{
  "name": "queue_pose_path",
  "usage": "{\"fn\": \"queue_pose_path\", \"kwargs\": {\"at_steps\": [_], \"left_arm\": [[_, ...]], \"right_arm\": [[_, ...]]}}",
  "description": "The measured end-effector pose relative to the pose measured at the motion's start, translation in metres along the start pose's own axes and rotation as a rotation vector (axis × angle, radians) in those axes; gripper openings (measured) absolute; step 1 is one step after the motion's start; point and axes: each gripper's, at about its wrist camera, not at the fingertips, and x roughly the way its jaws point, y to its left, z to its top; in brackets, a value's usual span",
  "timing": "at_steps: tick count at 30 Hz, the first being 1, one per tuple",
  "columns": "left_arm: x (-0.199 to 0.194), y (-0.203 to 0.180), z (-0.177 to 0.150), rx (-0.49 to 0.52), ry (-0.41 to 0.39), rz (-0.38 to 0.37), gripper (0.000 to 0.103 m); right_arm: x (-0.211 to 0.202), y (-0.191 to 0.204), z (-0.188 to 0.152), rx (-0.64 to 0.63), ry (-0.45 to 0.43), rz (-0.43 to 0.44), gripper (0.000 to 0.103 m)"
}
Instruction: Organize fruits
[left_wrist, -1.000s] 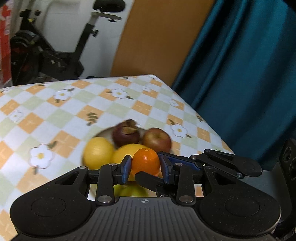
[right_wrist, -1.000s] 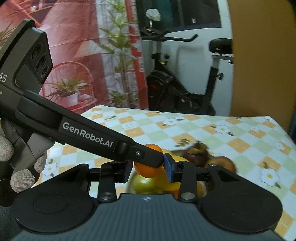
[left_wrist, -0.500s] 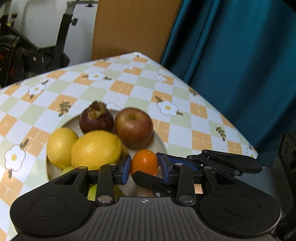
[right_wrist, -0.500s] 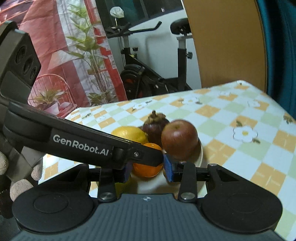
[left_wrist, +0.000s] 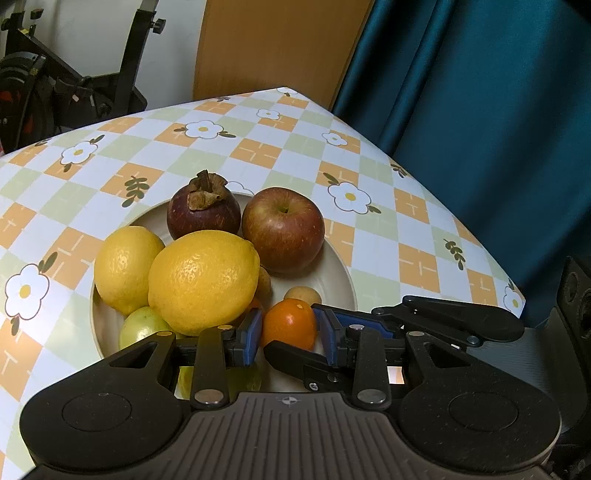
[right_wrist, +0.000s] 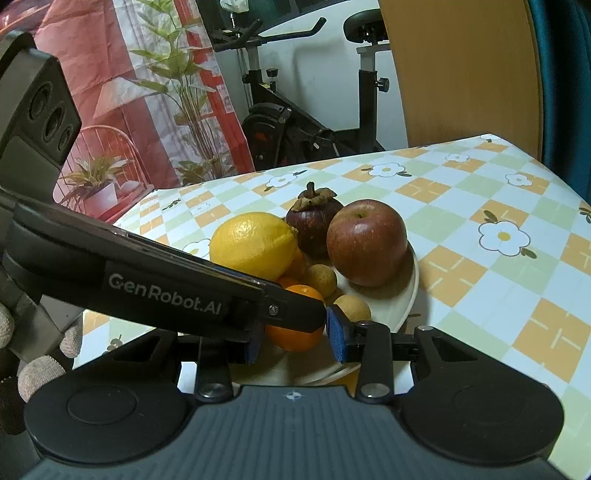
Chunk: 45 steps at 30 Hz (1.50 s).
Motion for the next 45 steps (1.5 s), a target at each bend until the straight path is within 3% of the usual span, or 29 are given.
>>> {"fn": "queue_pose_path", "kwargs": {"at_steps": [13, 17, 23, 25, 29, 32, 35, 45], "left_arm": [[-0.031, 0.016, -0.002, -0.08, -0.057, -0.035, 0.037], [-0.055, 0.025, -0.004, -0.12, -0.114, -0.048, 0.051], [-0.085, 0.037, -0.007, -0.172, -0.205, 0.005, 0.053], [-0.095, 0.04, -0.008, -0.186, -0.242, 0.041, 0.058], [-0.123, 0.043, -0.012, -0.204, -0.329, 0.11, 0.083], [-0.144, 0.041, -0.014, -0.205, -0.395, 0.178, 0.091], [-0.165, 0.036, -0.015, -0.207, -0.438, 0.254, 0.092], [-0.228, 0.021, -0.026, -0.196, -0.54, 0.418, 0.094]], "right_arm": [[0.004, -0.003, 0.001, 0.018, 0.037, -0.017, 0.039], [0.005, 0.0, 0.001, 0.005, 0.049, -0.025, 0.041], [0.003, 0.005, 0.004, -0.013, 0.057, -0.049, 0.043], [0.001, 0.006, 0.006, -0.015, 0.053, -0.052, 0.047], [-0.009, 0.012, 0.014, -0.015, 0.023, -0.07, 0.072], [-0.022, 0.019, 0.025, -0.018, -0.02, -0.082, 0.088], [-0.034, 0.028, 0.039, -0.046, -0.056, -0.108, 0.102], [-0.073, 0.057, 0.071, -0.059, -0.148, -0.122, 0.103]]}}
